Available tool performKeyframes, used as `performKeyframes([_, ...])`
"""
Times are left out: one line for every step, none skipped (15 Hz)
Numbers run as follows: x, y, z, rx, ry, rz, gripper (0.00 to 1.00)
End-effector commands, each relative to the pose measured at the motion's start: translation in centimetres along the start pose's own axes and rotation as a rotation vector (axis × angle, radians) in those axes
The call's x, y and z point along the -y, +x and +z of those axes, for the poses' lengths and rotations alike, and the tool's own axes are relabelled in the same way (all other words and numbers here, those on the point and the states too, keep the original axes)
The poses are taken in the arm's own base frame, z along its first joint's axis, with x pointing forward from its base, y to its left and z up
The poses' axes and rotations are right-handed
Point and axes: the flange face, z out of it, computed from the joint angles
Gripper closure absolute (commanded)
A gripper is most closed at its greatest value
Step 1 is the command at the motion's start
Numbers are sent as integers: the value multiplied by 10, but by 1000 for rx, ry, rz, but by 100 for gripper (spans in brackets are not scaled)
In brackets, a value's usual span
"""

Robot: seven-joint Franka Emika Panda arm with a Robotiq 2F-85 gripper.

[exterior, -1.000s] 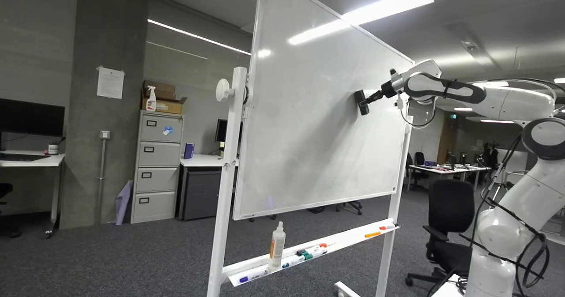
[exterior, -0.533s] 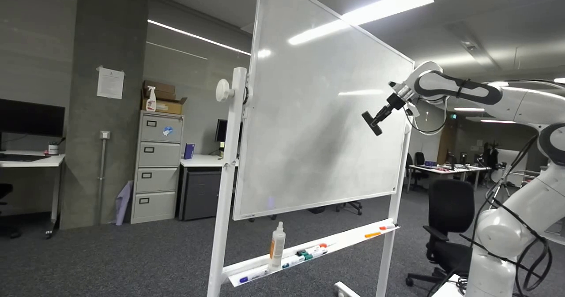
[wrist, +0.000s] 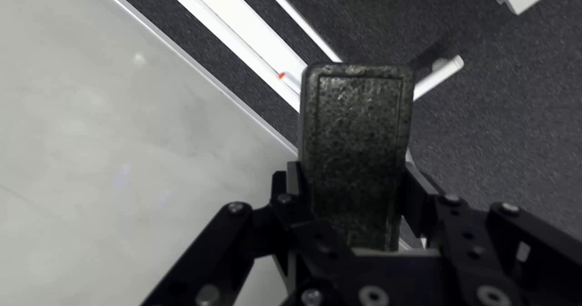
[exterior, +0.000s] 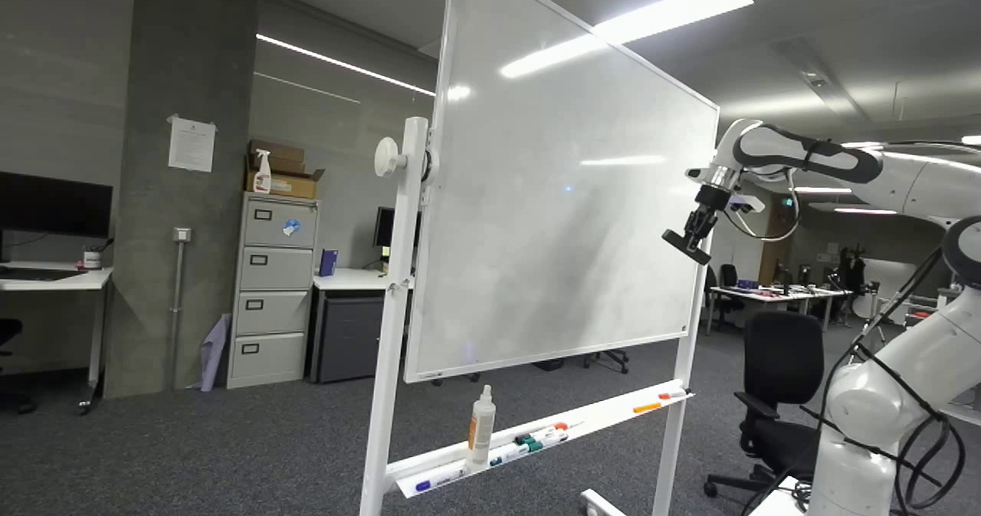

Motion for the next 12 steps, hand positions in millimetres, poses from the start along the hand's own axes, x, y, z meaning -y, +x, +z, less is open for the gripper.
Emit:
performKeyframes([-33, -35, 19, 86, -154, -43, 69])
performKeyframes([-46, -45, 30, 119, -199, -54, 69])
performKeyframes([-56, -54, 40, 148, -234, -62, 69])
performKeyframes([-66, -64, 52, 162, -261, -57, 69])
performKeyframes([-78, -75, 70, 165, -271, -43, 69])
performKeyframes([-88, -83, 85, 164, -280, -27, 69])
performKeyframes([-96, -93, 102, 172, -274, -6, 69])
performKeyframes([-101, -103, 120, 182, -268, 7, 69])
performKeyframes([-105, -111, 134, 188, -252, 19, 69])
performKeyframes([-110, -119, 147, 198, -236, 27, 69])
performKeyframes([-113, -125, 157, 210, -222, 30, 69])
performKeyframes([-118, -131, 165, 224, -213, 36, 69])
